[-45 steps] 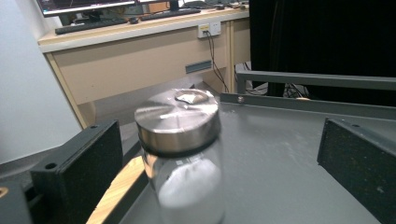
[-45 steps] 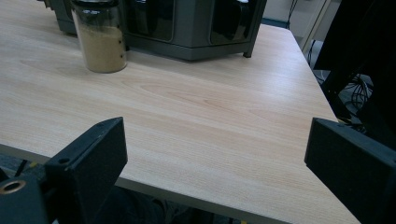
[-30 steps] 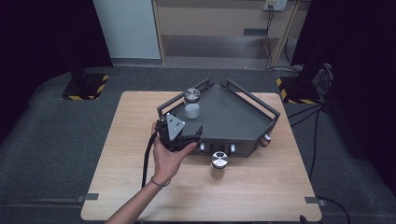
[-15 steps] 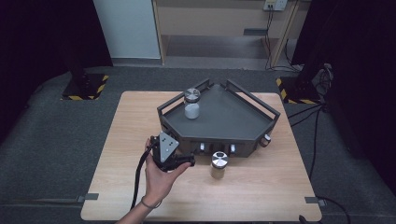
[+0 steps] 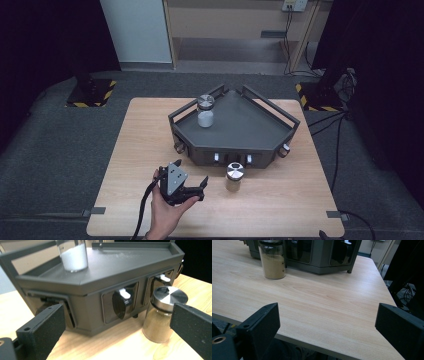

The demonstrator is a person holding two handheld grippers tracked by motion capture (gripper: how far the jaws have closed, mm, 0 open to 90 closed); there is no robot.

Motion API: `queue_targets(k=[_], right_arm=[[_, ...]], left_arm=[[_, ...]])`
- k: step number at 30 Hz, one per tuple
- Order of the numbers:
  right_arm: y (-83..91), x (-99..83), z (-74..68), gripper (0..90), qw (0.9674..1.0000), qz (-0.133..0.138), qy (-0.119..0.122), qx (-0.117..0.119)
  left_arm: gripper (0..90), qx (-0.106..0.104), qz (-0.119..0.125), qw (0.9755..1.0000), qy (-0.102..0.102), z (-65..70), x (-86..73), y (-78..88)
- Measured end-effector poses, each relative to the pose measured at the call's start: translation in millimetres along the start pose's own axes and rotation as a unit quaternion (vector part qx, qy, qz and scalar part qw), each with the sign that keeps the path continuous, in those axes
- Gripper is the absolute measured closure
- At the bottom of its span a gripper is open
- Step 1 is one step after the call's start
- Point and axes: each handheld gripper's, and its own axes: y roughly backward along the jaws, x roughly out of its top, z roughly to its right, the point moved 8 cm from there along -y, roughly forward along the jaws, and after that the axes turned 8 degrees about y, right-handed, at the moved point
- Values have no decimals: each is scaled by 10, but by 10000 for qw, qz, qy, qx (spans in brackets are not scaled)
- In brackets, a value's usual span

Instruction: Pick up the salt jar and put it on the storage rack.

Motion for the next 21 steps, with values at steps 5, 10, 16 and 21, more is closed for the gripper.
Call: queue_targets(k=[5, 10, 16, 21], right_arm=[[-1, -2, 5, 58, 10000, -12, -6, -5], [-4, -2, 5, 58, 10000, -18, -2, -3], [-6, 0, 5, 58, 10000, -18, -3, 6], [-5, 2, 3, 58, 10000, -14, 3, 22]], left_arm=[[0, 19, -170, 9997, 192, -17, -46, 44], [0, 27, -205, 9998, 51, 19, -98, 176], [0, 1, -284, 9996, 62, 18, -141, 279], [0, 79, -290, 9994, 192, -5, -176, 330]])
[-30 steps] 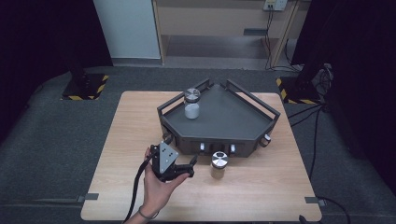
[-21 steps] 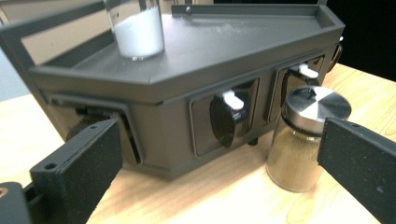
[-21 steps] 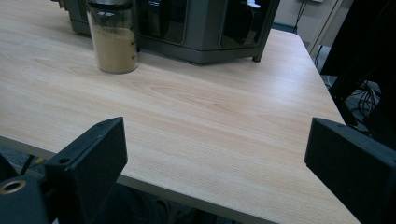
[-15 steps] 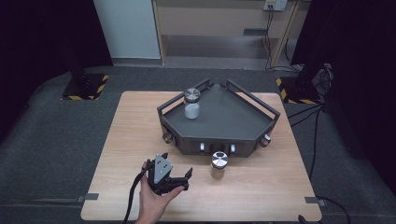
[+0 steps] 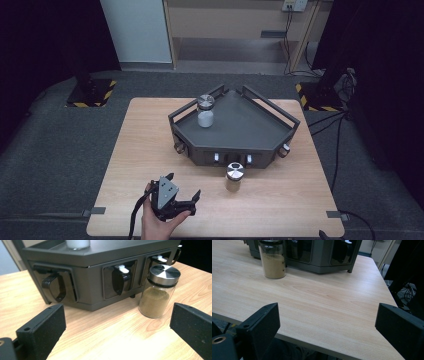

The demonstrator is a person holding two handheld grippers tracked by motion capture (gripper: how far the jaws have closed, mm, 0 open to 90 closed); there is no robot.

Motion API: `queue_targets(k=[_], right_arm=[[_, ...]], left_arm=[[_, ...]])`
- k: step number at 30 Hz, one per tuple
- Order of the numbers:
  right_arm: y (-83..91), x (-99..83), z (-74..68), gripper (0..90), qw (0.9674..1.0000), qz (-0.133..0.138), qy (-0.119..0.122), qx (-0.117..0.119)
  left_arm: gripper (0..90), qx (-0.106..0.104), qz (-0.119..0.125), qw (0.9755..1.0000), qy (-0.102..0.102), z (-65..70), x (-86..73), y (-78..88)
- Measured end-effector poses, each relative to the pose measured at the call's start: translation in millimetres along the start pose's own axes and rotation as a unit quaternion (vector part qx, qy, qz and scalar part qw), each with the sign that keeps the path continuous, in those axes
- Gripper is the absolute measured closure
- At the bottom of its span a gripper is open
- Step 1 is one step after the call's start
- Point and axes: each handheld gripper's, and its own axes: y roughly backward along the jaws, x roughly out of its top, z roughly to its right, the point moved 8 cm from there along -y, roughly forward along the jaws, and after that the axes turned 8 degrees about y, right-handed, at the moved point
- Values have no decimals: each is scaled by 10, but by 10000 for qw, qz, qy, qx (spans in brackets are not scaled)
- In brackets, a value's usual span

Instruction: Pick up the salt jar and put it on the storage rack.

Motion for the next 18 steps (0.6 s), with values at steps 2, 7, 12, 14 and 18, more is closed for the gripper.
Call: queue_targets(k=[2, 7, 12, 14, 18], right_arm=[[1, 1, 0, 58, 10000, 1, 1, 7], [7, 1, 0, 58, 10000, 9, 11, 18], [12, 4, -3, 58, 10000, 14, 13, 56], [13, 6, -5, 58, 10000, 19, 21, 70], [18, 10, -12, 58, 9999, 35, 55, 80]], left_arm=[[0, 6, -89, 10000, 0, -15, -39, 21], [0, 57, -376, 9989, 264, -46, -142, 67], [0, 173, -701, 9958, 561, -48, -212, 138], [1, 211, -722, 9953, 617, -35, -231, 160], [2, 222, -751, 9947, 664, -25, -276, 217]])
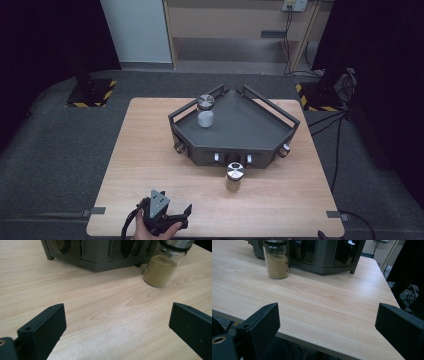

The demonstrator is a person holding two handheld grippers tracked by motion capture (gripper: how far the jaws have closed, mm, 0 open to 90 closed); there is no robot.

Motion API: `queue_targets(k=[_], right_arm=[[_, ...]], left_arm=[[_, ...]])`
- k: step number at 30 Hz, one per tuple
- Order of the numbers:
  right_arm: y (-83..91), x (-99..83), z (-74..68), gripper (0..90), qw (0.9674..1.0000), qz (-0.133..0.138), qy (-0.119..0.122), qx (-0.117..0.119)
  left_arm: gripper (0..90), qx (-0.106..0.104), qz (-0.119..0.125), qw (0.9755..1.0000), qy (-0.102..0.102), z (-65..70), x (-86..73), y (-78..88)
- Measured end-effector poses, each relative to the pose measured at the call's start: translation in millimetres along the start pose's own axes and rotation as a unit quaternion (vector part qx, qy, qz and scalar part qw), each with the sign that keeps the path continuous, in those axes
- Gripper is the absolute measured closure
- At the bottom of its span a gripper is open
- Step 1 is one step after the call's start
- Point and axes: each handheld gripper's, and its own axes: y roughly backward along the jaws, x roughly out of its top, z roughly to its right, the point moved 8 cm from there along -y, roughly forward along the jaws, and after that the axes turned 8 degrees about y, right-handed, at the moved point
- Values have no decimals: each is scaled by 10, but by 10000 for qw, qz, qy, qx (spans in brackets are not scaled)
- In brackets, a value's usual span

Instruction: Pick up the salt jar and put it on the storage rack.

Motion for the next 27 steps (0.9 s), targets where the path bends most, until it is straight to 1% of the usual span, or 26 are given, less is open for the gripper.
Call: queue_targets(k=[5, 11, 14, 16, 20, 24, 27], right_arm=[[5, 3, -8, 58, 10000, 7, 28, -4], [14, 9, -14, 58, 10000, 18, 53, -35], [18, 11, -19, 58, 9999, 7, 65, -87], [16, 9, -16, 59, 9999, -4, 59, -123], [-1, 10, -12, 59, 9998, -39, 50, -164], [-19, 16, -17, 59, 9998, -63, 54, -164], [-32, 19, -19, 59, 9999, -73, 51, -145]], left_arm=[[3, 98, -17, 9999, 53, -25, -54, 41], [4, 163, -72, 9998, -4, -83, -61, 5], [5, 172, -80, 9998, 55, -106, -67, -4], [4, 154, -87, 9998, 61, -112, -67, -11], [5, 120, -92, 9999, 0, -109, -69, -28], [4, 90, -91, 9999, -37, -103, -76, -25], [5, 62, -56, 10000, -27, -90, -79, -20]])
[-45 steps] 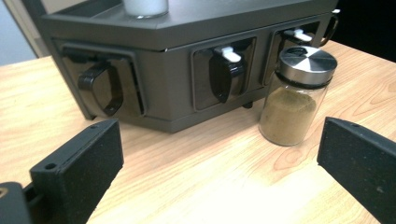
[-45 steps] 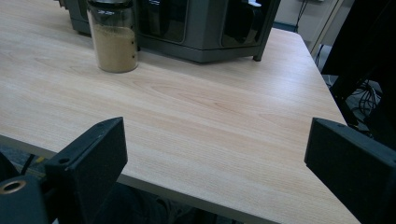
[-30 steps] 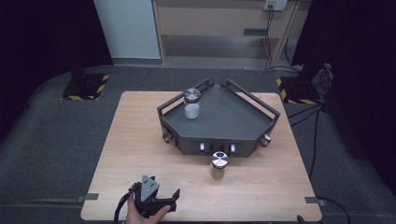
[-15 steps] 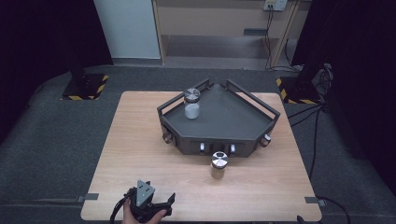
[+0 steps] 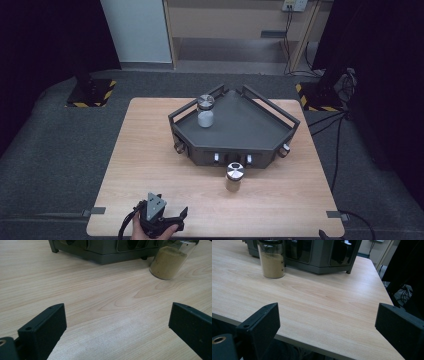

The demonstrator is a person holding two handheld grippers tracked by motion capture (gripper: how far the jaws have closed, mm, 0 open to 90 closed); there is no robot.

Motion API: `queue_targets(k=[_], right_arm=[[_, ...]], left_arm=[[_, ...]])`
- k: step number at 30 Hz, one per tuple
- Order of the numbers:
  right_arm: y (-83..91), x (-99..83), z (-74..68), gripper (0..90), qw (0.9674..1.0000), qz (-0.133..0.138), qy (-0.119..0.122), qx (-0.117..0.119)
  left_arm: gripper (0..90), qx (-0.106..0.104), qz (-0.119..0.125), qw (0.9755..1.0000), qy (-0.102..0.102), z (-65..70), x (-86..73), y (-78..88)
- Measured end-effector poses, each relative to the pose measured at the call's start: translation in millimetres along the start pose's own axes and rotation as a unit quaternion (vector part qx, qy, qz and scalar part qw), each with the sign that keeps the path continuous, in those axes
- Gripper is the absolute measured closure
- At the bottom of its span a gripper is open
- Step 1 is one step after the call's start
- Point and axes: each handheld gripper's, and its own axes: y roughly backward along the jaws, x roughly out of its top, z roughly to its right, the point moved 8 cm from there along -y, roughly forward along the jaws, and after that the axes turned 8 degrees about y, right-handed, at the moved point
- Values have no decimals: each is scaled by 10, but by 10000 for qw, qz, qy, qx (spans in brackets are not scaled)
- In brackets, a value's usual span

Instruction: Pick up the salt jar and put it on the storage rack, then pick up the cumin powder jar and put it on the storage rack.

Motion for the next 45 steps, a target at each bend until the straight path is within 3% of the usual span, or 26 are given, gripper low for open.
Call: queue_targets(k=[16, 31, 42, 45], right_arm=[[1, -24, 32, 58, 10000, -20, -72, 49], [30, -27, 28, 58, 10000, 13, -30, 62], [86, 1, 10, 49, 9982, 602, -38, 69], [100, 20, 11, 42, 9974, 695, -143, 118]], left_arm=[[5, -117, -84, 9999, -31, 21, 0, -40], [5, -89, -43, 9999, -39, 15, -3, -47], [4, -91, 210, 9997, -80, 10, -2, 0], [3, -83, 270, 9996, -27, 10, -5, 15]])
